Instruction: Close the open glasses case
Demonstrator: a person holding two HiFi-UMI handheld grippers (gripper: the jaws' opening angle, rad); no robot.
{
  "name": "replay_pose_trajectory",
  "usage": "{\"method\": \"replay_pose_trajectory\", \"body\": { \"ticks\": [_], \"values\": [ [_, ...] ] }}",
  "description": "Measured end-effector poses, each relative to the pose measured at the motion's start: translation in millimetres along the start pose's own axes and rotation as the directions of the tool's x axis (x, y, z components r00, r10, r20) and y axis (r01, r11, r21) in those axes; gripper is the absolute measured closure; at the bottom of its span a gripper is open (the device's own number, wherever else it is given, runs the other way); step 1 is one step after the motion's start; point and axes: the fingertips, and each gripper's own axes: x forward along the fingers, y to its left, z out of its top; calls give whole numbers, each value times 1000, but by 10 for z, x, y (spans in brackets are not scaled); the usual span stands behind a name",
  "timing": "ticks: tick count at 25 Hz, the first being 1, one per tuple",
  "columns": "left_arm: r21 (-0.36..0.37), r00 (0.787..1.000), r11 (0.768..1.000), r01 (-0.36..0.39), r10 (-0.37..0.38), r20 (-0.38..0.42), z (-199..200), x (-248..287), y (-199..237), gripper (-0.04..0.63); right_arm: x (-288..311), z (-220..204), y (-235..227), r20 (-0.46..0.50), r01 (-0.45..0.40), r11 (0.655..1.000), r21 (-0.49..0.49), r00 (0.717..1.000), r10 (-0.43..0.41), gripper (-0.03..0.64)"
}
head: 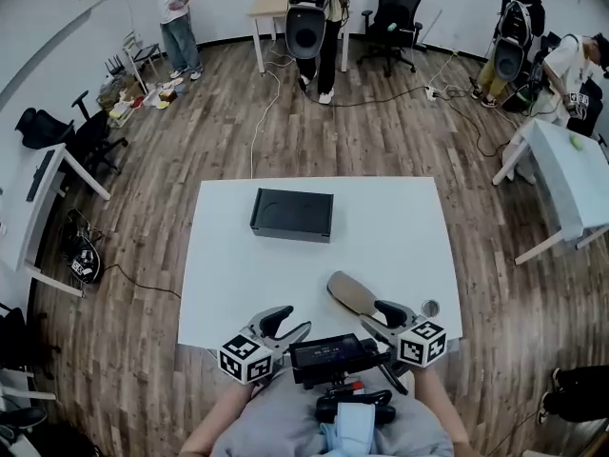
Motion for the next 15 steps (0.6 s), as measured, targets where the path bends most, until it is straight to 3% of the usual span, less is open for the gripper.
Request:
{"method": "replay_pose_trajectory", "body": {
  "ticks": [2, 5, 6, 11, 15],
  "values": [
    [-11, 1000, 1000, 27, -27, 7, 45, 35, -36, 376, -165, 103, 234, 118, -89, 991, 96, 990, 78, 388],
    [-26, 996, 996, 88, -88, -4, 41, 130, -114, 376, -292, 137, 440, 190, -196, 972, 132, 967, 169, 492],
    [-29, 993, 992, 119, -119, -14, 18, 156, -164, 376, -301, 115, 485, 188, -224, 965, 133, 962, 197, 541],
    [-5, 956, 957, 289, -289, -52, -31, 261, -477, 379, -317, 86, 695, 138, -284, 958, 49, 951, 275, 563],
    [11, 940, 942, 335, -334, -69, -17, 291, -544, 384, -271, 67, 764, 126, -275, 961, 27, 955, 270, 563]
  ]
}}
